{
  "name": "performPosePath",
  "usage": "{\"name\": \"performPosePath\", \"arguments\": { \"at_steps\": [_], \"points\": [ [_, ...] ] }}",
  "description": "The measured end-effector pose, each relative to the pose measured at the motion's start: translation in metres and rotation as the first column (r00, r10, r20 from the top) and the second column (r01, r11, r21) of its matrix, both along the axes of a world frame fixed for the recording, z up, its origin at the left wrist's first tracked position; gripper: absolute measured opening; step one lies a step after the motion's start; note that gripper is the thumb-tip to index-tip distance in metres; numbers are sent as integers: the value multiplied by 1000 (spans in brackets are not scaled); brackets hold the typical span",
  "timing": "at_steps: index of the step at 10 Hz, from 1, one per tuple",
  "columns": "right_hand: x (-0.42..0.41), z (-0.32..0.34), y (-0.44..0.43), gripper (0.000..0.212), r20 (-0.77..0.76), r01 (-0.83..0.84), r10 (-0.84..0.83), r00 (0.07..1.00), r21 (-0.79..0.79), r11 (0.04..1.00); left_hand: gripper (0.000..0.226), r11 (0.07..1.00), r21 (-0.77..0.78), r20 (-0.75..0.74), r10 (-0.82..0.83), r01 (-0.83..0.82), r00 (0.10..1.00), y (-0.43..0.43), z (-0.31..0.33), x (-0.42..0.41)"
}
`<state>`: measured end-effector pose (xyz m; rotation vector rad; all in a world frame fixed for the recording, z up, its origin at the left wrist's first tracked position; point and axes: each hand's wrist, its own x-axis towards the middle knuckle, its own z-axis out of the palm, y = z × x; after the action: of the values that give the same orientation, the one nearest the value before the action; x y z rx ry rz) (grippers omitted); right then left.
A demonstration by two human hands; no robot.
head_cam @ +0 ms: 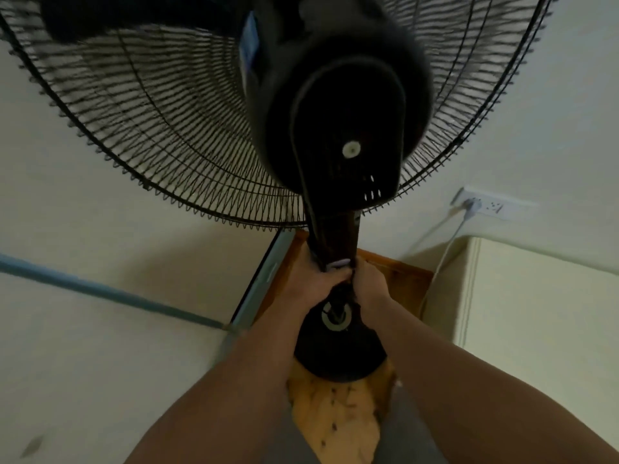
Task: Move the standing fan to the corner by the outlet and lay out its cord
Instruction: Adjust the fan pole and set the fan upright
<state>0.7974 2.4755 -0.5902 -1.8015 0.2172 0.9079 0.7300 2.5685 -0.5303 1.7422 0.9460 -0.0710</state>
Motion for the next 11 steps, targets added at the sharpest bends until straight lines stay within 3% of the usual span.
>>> {"name": "performPosePath", "arguments": {
  "at_steps": [1, 2, 3, 4, 5, 7, 8, 9, 10, 11],
  "points": [
    [2, 38, -1, 34, 15, -83, 83, 996, 15, 996, 70, 998, 55, -6, 20, -19, 1000, -7, 20, -6],
    [2, 57, -9, 32, -11, -49, 51, 999, 147, 988, 53, 995, 14, -16, 95, -95, 995, -11, 33, -18],
    [6, 70, -17, 33, 87, -47, 34, 996, 150, 988, 23, 990, 20, -159, 138, -137, 978, -10, 34, -29],
    [4, 78, -18, 49, 202, -142, 116, 973, 120, 982, 37, 992, 96, -285, 112, -87, 952, -7, 24, -47],
    [-3, 83, -10, 53, 283, -238, 196, 939, 125, 963, 27, 984, 56, -233, 176, -167, 956, -7, 20, -56],
    [-17, 82, 10, 83, 432, -160, 139, 891, 13, 987, 20, 983, -94, -114, 147, -158, 983, 9, -1, -62],
    [-22, 76, 18, 77, 459, -80, 81, 885, -22, 997, 23, 993, -45, -55, 106, -109, 993, 17, -12, -68],
    [-23, 72, 18, 72, 473, -63, 75, 878, -40, 997, 11, 998, -35, -6, 49, -49, 999, 22, -15, -63],
    [-21, 70, 15, 74, 493, -72, 86, 866, -46, 996, 14, 998, -5, 63, -62, 62, 996, 15, -3, -61],
    [-18, 69, 14, 77, 500, -88, 106, 859, -59, 994, 16, 999, -39, 181, -24, 32, 983, 7, -1, -66]
  ]
}}
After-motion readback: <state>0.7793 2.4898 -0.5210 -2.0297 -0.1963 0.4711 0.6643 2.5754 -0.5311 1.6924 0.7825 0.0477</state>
